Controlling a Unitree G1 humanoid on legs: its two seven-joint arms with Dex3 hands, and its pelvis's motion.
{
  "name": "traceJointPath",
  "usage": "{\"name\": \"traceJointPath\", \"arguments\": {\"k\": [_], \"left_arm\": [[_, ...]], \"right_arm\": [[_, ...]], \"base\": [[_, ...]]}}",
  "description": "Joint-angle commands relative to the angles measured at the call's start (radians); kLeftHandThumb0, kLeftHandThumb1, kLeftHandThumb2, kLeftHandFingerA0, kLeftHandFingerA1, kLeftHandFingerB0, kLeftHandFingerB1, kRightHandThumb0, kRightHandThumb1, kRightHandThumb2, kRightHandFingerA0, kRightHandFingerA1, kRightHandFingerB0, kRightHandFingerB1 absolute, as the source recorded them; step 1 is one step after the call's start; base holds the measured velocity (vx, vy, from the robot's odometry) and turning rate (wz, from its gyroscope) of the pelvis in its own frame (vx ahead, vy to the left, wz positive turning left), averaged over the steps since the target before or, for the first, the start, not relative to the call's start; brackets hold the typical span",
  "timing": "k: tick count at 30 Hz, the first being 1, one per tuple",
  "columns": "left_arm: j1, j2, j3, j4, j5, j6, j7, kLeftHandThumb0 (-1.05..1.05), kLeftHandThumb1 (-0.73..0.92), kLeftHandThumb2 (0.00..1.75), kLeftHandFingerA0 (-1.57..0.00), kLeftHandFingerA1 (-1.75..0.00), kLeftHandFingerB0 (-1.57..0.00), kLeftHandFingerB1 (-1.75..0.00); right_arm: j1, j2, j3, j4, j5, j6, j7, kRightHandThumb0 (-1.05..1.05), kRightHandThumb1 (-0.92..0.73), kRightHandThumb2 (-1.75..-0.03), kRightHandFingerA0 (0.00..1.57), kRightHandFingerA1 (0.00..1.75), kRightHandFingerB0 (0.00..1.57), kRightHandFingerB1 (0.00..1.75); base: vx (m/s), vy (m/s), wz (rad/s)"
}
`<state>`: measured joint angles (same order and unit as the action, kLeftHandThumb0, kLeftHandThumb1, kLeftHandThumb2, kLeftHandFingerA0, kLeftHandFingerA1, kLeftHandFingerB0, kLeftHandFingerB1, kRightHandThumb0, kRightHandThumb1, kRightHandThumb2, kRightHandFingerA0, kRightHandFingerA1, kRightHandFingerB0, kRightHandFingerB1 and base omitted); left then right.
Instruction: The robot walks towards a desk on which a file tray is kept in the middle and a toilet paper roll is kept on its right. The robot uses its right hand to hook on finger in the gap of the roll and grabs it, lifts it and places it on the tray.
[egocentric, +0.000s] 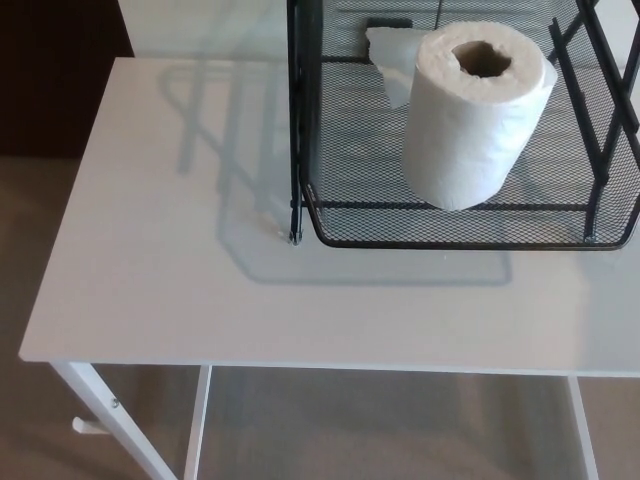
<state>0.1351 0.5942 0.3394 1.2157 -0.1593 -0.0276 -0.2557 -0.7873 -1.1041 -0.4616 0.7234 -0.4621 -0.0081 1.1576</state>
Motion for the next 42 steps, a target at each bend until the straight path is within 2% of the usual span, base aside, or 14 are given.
{"name": "traceJointPath", "arguments": {"k": [1, 5, 6, 8, 10, 12, 14, 18, 19, 20, 24, 30, 31, 42], "left_arm": [[-0.008, 0.044, -0.020, -0.016, 0.034, -0.030, 0.007, -0.81, 0.81, 0.83, -0.41, -0.49, -0.20, -0.40], [0.000, 0.048, -0.035, 0.012, 0.054, -0.055, 0.012, -0.80, 0.92, 0.76, -0.39, -0.47, -0.23, -0.35], [0.009, 0.038, -0.009, 0.015, 0.025, -0.039, 0.003, -0.81, 0.75, 1.11, -0.29, -0.57, -0.17, -0.48], [0.018, 0.034, -0.013, 0.022, 0.032, -0.058, 0.008, -0.83, 0.92, 0.73, -0.33, -0.49, -0.22, -0.37], [0.023, 0.034, -0.017, 0.022, 0.035, -0.052, 0.008, -0.80, 0.75, 1.10, -0.25, -0.55, -0.15, -0.47], [0.013, 0.030, -0.020, 0.030, 0.037, -0.021, 0.028, -0.79, 0.92, 0.70, -0.36, -0.50, -0.25, -0.37], [0.007, 0.023, -0.027, 0.042, 0.048, -0.016, 0.056, -0.78, 0.92, 0.69, -0.40, -0.56, -0.29, -0.38], [-0.001, 0.023, -0.008, 0.048, 0.026, 0.018, 0.058, -0.78, 0.92, 0.67, -0.43, -0.55, -0.27, -0.38], [-0.002, 0.023, -0.008, 0.044, 0.024, 0.023, 0.054, -0.76, 0.71, 1.06, -0.40, -0.64, -0.21, -0.50], [-0.003, 0.019, -0.006, 0.039, 0.020, 0.034, 0.054, -0.78, 0.92, 0.67, -0.43, -0.57, -0.26, -0.37], [0.006, 0.017, -0.019, 0.038, 0.029, 0.004, 0.032, -0.76, 0.76, 1.10, -0.32, -0.65, -0.12, -0.48], [-0.013, 0.025, -0.024, 0.045, 0.025, 0.056, -0.003, -0.80, 0.79, 1.14, -0.27, -0.66, -0.07, -0.41], [-0.016, 0.025, -0.023, 0.044, 0.023, 0.065, 0.002, -0.81, 0.92, 0.77, -0.29, -0.63, -0.12, -0.32], [-0.007, 0.028, -0.031, 0.051, 0.027, 0.041, -0.004, -0.83, 0.80, 1.14, -0.27, -0.66, -0.08, -0.44]], "right_arm": [[0.922, 0.607, -0.531, 0.153, 0.148, -0.432, -1.297, -0.54, -0.71, -0.61, 0.38, 1.16, 0.27, 0.72], [0.895, 0.652, -0.494, 0.288, 0.238, -0.409, -1.281, -0.61, -0.72, -0.61, 0.33, 1.22, 0.24, 0.77], [0.874, 0.693, -0.523, 0.287, 0.290, -0.364, -1.222, -0.56, -0.54, -0.93, 0.64, 1.08, 0.24, 0.63], [0.899, 0.744, -0.442, 0.163, 0.176, -0.113, -1.221, -0.56, -0.84, -0.63, 0.18, 0.93, 0.10, 0.65], [0.926, 0.732, -0.385, 0.106, 0.147, 0.060, -1.014, -0.54, -0.88, -0.65, 0.39, 1.06, 0.11, 0.50], [0.747, 0.703, -0.675, 0.308, 0.462, 0.244, -1.041, -0.35, -0.67, -0.59, 0.67, 1.06, 0.41, 0.68], [0.703, 0.677, -0.659, 0.394, 0.485, 0.287, -1.014, -0.26, -0.65, -0.56, 0.33, 0.90, 0.48, 0.77], [0.654, 0.714, -0.664, 0.459, 0.528, 0.211, -0.989, -0.25, -0.59, -0.62, 0.31, 1.04, 0.42, 0.73], [0.657, 0.717, -0.635, 0.456, 0.507, 0.202, -0.919, -0.25, -0.59, -0.62, 0.31, 1.04, 0.42, 0.73], [0.662, 0.712, -0.640, 0.456, 0.505, 0.203, -0.917, -0.25, -0.59, -0.62, 0.31, 1.04, 0.42, 0.73], [0.660, 0.715, -0.653, 0.461, 0.498, 0.199, -0.919, -0.25, -0.59, -0.62, 0.31, 1.04, 0.42, 0.73], [0.655, 0.720, -0.670, 0.461, 0.490, 0.194, -0.926, -0.25, -0.59, -0.62, 0.31, 1.04, 0.42, 0.73], [0.655, 0.720, -0.672, 0.462, 0.489, 0.194, -0.927, -0.25, -0.59, -0.62, 0.31, 1.04, 0.42, 0.73], [0.652, 0.723, -0.689, 0.466, 0.482, 0.193, -0.940, -0.25, -0.59, -0.62, 0.31, 1.04, 0.42, 0.73]], "base": [[0.00, 0.000, 0.00], [0.00, 0.000, 0.00], [0.00, 0.000, 0.00], [0.00, 0.000, 0.00], [0.00, 0.000, 0.00], [0.00, 0.000, 0.00], [0.00, 0.000, 0.00], [0.00, 0.000, 0.00], [0.00, 0.000, 0.00], [0.00, 0.000, 0.00], [0.00, 0.000, 0.00], [0.00, 0.000, 0.00], [0.00, 0.000, 0.00], [0.00, 0.000, 0.00]]}}
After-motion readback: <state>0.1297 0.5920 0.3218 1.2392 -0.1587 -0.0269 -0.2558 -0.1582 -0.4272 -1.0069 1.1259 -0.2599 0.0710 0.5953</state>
